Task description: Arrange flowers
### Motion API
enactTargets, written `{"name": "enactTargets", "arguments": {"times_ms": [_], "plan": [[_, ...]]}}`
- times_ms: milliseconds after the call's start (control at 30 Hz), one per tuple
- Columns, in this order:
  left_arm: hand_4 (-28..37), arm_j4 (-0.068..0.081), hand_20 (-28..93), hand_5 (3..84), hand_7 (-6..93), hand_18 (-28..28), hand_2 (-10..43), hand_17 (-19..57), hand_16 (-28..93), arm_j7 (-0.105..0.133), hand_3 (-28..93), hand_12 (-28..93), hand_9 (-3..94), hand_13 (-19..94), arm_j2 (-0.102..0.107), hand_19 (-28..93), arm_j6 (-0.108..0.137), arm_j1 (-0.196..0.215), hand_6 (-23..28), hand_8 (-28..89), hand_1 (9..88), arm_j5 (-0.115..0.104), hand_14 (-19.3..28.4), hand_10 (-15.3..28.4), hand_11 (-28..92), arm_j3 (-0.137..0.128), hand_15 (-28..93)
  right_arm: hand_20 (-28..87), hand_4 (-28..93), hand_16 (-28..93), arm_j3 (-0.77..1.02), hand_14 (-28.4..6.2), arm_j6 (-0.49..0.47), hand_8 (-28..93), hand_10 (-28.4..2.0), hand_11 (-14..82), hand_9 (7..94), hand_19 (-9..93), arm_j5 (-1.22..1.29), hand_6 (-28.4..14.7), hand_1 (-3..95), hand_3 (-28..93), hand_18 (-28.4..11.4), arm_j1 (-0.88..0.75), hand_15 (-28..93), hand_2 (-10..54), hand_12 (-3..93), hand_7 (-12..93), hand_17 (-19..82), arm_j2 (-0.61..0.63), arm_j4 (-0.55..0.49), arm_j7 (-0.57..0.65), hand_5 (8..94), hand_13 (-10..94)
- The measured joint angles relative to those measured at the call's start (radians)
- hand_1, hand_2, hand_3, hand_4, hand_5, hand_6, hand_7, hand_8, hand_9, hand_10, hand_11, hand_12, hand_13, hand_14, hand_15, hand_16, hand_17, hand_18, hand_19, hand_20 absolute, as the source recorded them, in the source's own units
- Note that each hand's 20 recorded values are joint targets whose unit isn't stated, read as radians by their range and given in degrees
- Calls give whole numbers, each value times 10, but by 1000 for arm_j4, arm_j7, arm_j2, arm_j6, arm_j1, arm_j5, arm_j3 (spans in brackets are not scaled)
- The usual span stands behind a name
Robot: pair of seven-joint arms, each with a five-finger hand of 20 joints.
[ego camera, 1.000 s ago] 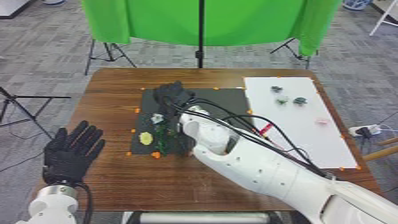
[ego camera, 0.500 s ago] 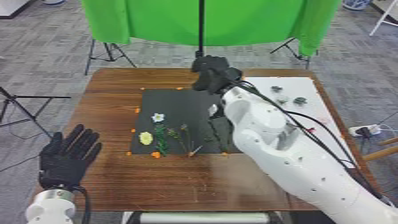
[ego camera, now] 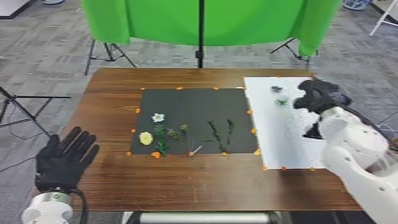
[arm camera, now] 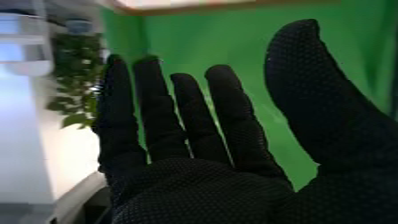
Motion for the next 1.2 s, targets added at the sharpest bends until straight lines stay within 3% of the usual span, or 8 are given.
{"name": "enactTargets", "arguments": {"times_ms": [167,300,400,467,533,600,900,1200], "plan": [[-283,1,144,476,193,140,155,-49,-73,-1,737,116,400,288,0,312,-2,-1,101,-100,282,2,154,163,250,1,397,287,-282,182,17,-166,1,-117,-132,87,368,668,4,-48,465,797,-226,-50,225,-95,113,147,170,2,70,76,422,368],[-283,1,143,475,192,139,154,-48,-72,-4,734,116,399,288,0,309,-8,0,101,-100,285,3,154,164,250,0,395,293,-282,183,16,-135,12,-140,-118,114,433,704,14,-23,509,788,-220,-55,273,-95,102,185,215,1,156,76,486,460],[-283,1,144,475,192,139,154,-49,-72,-6,733,116,399,287,-1,310,-10,1,101,-100,286,4,154,163,250,-2,395,330,-281,285,-10,-98,59,-109,-111,144,621,737,10,2,583,715,-210,-46,312,-95,138,219,252,3,211,79,628,596],[-283,1,145,475,193,139,154,-49,-71,-6,732,116,399,287,-3,310,-10,2,101,-100,286,6,154,164,250,-2,397,354,-280,381,-44,-78,150,-22,-105,75,762,741,-5,10,637,657,-203,-27,294,-95,273,298,272,6,241,85,711,666],[-283,1,144,474,193,139,155,-48,-71,-6,732,116,399,287,-4,310,-10,2,101,-100,285,7,154,164,250,-2,397,367,-281,413,-75,-72,243,1,-101,52,813,743,-21,14,653,641,-203,-7,296,-95,325,326,280,6,265,87,743,698],[-283,1,145,475,192,139,157,-49,-72,-6,730,116,399,287,-5,310,-11,2,101,-101,285,7,154,164,251,-2,397,371,-282,416,-84,-72,290,4,-101,51,819,745,-28,14,655,643,-204,-3,295,-95,330,330,282,4,272,85,747,701],[-283,-1,145,476,192,140,157,-49,-72,-4,733,116,400,288,-8,311,-12,8,102,-100,283,7,154,165,250,-3,396,378,-282,421,-94,-72,273,7,-105,49,820,749,-38,11,647,664,-206,-14,297,-95,330,329,282,12,151,38,749,700],[-283,-1,145,476,193,140,159,-50,-72,-4,732,116,400,288,-9,311,-12,14,102,-100,283,6,155,165,250,-3,398,378,-283,416,-413,-73,313,10,-108,45,813,745,-9,5,641,668,-208,232,298,-95,324,323,282,-12,37,-179,746,692]]}}
